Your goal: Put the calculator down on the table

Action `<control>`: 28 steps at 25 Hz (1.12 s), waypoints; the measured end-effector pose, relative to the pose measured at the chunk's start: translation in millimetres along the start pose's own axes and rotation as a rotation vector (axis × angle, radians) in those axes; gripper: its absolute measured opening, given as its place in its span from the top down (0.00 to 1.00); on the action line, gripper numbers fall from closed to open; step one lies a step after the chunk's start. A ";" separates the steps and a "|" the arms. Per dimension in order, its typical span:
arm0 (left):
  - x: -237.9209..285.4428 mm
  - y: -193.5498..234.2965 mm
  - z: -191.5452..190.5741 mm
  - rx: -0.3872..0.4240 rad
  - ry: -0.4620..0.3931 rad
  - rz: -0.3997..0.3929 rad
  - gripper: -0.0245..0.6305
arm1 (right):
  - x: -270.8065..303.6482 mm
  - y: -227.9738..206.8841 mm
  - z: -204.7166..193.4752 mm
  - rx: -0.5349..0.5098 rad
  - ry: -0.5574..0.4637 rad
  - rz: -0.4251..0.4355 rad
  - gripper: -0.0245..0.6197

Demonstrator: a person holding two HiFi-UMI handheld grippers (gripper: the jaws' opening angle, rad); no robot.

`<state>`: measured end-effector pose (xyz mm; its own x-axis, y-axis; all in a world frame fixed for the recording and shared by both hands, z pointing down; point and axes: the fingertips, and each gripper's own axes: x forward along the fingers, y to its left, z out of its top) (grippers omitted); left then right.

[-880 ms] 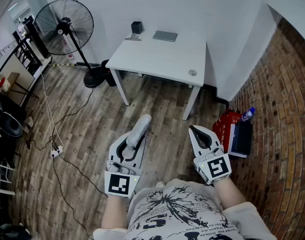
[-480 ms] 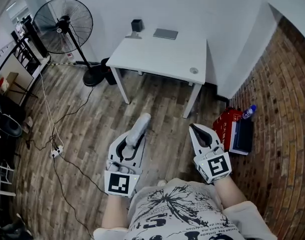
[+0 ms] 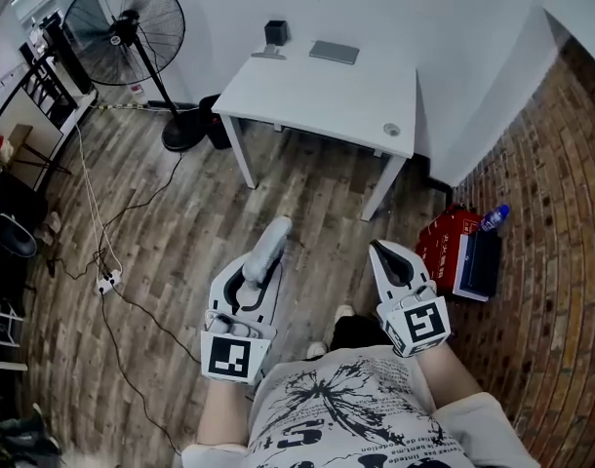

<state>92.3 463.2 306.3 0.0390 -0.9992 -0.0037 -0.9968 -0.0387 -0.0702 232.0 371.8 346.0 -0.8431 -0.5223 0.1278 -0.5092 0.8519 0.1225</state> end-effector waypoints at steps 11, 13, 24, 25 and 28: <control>105.2 59.1 -18.2 0.055 0.047 0.056 0.74 | 125.4 -68.1 -10.9 0.061 -0.008 0.055 0.94; 135.9 75.3 -19.4 0.068 0.056 0.064 0.74 | 158.3 -89.8 -8.9 0.068 -0.015 0.061 0.94; 318.8 160.4 -23.8 0.045 0.071 0.052 0.74 | 315.3 -215.5 10.4 0.074 -0.035 0.051 0.94; 332.3 165.6 -25.0 0.045 0.069 0.051 0.74 | 325.3 -224.9 10.6 0.070 -0.034 0.051 0.94; 368.6 177.7 -30.4 0.049 0.076 0.039 0.74 | 352.9 -252.3 8.7 0.056 -0.021 0.035 0.94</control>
<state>-72.6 87.8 322.8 -0.0071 -0.9976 0.0684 -0.9928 -0.0012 -0.1200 61.4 -27.1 351.6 -0.8639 -0.4914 0.1108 -0.4873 0.8709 0.0631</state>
